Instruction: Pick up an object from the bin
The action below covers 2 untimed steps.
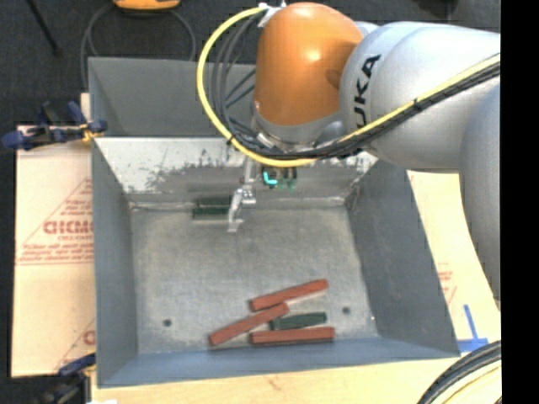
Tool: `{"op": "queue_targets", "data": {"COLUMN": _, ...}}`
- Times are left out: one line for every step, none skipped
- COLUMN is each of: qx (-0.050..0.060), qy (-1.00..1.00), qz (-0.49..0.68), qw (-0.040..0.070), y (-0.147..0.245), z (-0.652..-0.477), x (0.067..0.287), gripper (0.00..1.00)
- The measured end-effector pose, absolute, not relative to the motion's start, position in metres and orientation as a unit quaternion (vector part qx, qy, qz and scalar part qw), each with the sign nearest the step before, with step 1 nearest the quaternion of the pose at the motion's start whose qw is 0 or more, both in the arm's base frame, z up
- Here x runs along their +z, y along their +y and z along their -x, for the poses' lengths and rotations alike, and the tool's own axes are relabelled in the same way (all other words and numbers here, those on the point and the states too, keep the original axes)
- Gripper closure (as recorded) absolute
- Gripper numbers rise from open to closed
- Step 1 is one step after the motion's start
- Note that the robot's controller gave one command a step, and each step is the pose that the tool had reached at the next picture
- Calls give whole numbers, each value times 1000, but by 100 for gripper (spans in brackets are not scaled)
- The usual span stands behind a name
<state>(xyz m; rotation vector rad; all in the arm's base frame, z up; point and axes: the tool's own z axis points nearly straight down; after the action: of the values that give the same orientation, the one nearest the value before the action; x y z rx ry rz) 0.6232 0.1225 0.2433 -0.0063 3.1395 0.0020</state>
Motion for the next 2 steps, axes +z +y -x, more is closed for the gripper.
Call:
{"op": "queue_targets", "data": {"qx": 1, "qy": 1000, "qz": 1, "qw": 2, "y": 122, "z": -624, "x": 244, "gripper": 0}}
{"op": "queue_targets", "data": {"qx": 1, "qy": 999, "qz": -46, "qw": 4, "y": 110, "z": -629, "x": 189, "gripper": 0}}
